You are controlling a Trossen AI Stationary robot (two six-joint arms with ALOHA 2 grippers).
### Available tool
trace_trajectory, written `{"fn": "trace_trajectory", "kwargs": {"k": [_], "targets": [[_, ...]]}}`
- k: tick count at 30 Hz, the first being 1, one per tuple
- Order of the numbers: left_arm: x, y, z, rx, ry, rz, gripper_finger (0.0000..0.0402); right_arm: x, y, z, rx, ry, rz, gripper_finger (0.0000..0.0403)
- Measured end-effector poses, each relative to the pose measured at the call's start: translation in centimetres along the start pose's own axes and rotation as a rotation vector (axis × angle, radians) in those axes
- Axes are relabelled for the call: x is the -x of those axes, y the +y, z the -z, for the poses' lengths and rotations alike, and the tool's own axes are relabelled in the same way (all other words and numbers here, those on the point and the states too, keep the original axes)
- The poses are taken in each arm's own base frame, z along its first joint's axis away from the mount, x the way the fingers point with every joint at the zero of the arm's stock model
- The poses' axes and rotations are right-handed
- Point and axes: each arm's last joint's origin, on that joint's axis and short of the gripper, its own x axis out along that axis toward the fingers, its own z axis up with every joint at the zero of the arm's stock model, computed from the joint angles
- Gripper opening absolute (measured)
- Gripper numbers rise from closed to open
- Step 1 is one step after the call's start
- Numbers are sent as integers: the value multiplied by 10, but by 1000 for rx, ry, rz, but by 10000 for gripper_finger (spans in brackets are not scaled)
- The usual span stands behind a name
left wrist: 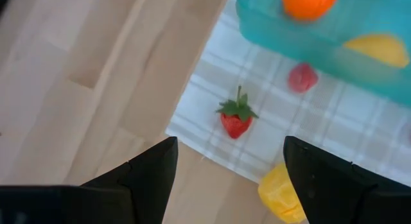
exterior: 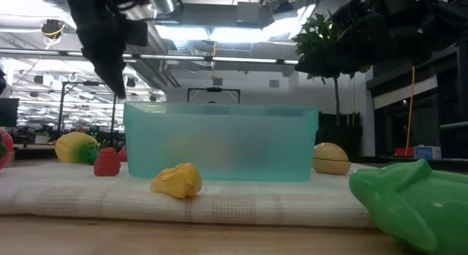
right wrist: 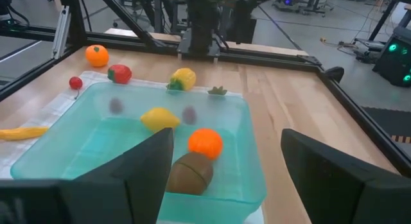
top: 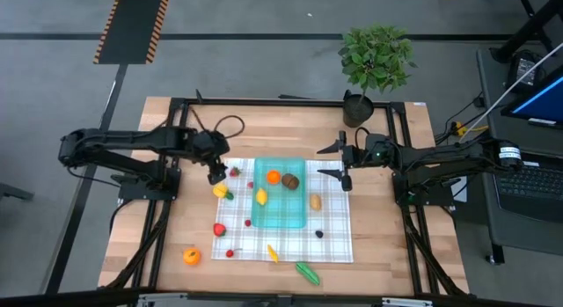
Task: Pick and placing Produce into tupperware
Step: Put the top red strawberry into the blue bin
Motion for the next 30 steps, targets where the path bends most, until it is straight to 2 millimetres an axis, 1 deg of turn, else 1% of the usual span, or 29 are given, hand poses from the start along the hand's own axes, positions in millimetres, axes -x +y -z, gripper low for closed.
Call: {"fn": "trace_trajectory", "kwargs": {"k": [7,14,18,21,25,30], "targets": [[-27,-13,-6,-77,91,-10,275,0,0,1,-1,8,-2,289],[-43,-22,-11,-127,103,-3,275,0,0,2,-2,20,-4,289],[-50,-22,-7,-123,88,0,275,0,1,4,-5,39,-7,289],[-58,-20,2,-125,107,-5,275,0,1,5,-5,49,-8,289],[-67,-20,8,-121,88,0,275,0,1,5,-4,49,-8,289],[-73,-19,12,-114,66,4,275,0,1,5,-3,48,-8,289]]}}
